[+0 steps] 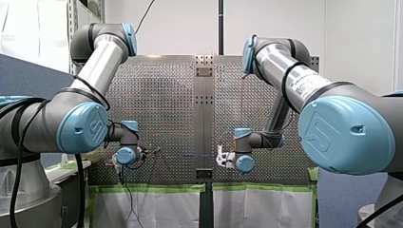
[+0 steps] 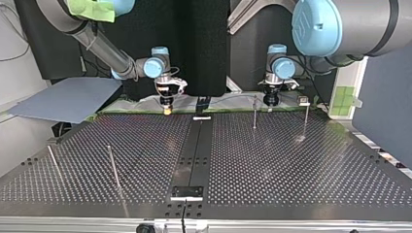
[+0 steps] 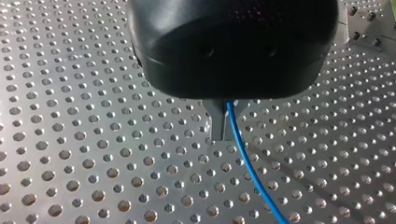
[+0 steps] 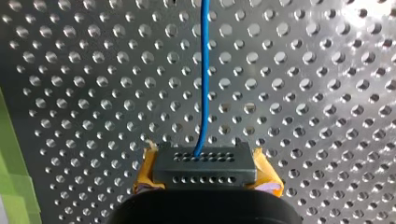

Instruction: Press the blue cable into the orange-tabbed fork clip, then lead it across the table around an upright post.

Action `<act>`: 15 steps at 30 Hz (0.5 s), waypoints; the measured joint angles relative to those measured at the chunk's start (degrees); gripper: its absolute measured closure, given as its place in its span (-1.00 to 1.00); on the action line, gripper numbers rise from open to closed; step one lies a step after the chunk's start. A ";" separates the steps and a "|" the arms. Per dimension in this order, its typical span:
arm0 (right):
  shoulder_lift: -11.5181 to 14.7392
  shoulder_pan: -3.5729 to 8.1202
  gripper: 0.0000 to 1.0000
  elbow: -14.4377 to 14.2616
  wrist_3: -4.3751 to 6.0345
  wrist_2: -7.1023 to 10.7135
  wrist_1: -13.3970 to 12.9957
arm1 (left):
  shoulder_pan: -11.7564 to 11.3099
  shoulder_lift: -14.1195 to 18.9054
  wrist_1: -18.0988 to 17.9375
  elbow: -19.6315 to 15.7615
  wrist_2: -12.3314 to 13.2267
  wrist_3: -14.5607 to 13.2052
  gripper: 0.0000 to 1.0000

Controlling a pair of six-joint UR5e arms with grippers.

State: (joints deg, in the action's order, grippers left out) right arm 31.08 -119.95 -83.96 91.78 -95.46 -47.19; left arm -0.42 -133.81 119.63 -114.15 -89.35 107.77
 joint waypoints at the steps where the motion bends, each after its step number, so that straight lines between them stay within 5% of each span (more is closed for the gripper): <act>1: 0.00 0.12 1.00 0.02 0.00 0.07 0.02 | -0.03 0.00 0.00 0.00 0.06 0.02 1.00; 8: -0.01 0.68 1.00 0.20 0.03 1.26 -0.10 | -0.08 -0.11 1.36 0.94 0.65 0.15 1.00; 15: -0.01 2.31 1.00 1.42 0.61 1.47 0.33 | -0.09 -0.22 5.37 3.53 -2.60 -0.03 1.00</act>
State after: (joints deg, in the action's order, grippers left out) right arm 31.07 -117.64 -82.54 92.39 -94.00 -46.86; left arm -0.51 -134.02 124.99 -110.62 -91.95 107.74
